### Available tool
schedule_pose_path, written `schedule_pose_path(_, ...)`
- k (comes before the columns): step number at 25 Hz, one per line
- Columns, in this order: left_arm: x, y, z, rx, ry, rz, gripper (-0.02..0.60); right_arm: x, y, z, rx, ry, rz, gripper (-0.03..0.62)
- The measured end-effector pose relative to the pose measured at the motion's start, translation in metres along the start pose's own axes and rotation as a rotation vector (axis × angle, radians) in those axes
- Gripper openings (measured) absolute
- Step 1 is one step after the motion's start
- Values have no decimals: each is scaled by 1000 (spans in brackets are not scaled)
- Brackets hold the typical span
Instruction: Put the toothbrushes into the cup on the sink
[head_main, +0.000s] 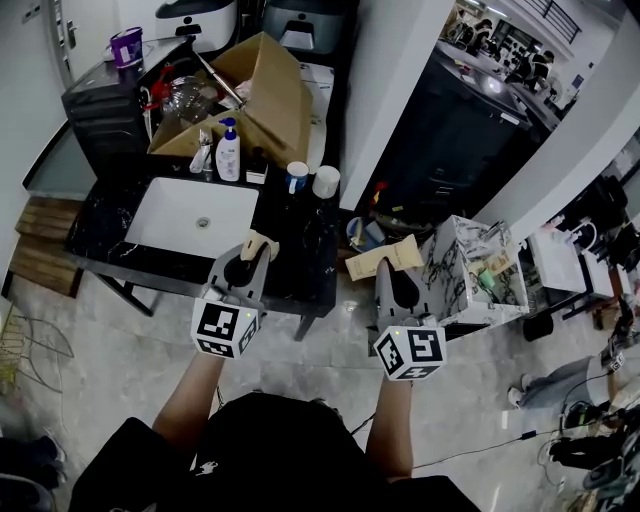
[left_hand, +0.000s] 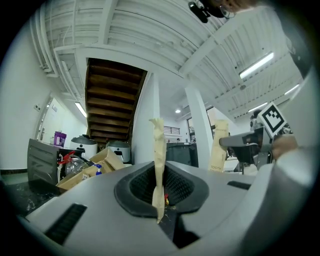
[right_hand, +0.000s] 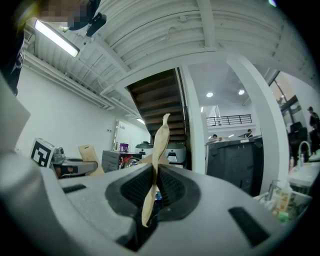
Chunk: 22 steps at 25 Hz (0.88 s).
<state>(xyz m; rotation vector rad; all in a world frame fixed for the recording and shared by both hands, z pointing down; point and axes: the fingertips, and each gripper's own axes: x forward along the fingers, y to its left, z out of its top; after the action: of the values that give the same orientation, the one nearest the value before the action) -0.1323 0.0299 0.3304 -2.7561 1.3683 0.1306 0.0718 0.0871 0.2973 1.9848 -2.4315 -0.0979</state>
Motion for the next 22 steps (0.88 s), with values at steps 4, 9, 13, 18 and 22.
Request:
schedule_pose_path(4, -8, 16, -2, -3, 3, -6, 28, 6, 18, -2, 3, 2, -6, 28)
schedule_pose_path(9, -21, 37, -5, -10, 4, -5, 28, 13, 39, -4, 0, 8, -10, 28)
schedule_pose_path(13, -30, 51, -6, -19, 0, 0, 28, 18, 56, -2, -9, 12, -6, 28)
schedule_pose_path(18, -42, 69, -9, -32, 1, 8, 28, 27, 76, -3, -18, 24, 6, 28)
schedule_pose_path(22, -53, 84, -14, -40, 6, 27, 28, 36, 93, -4, -26, 30, 26, 28)
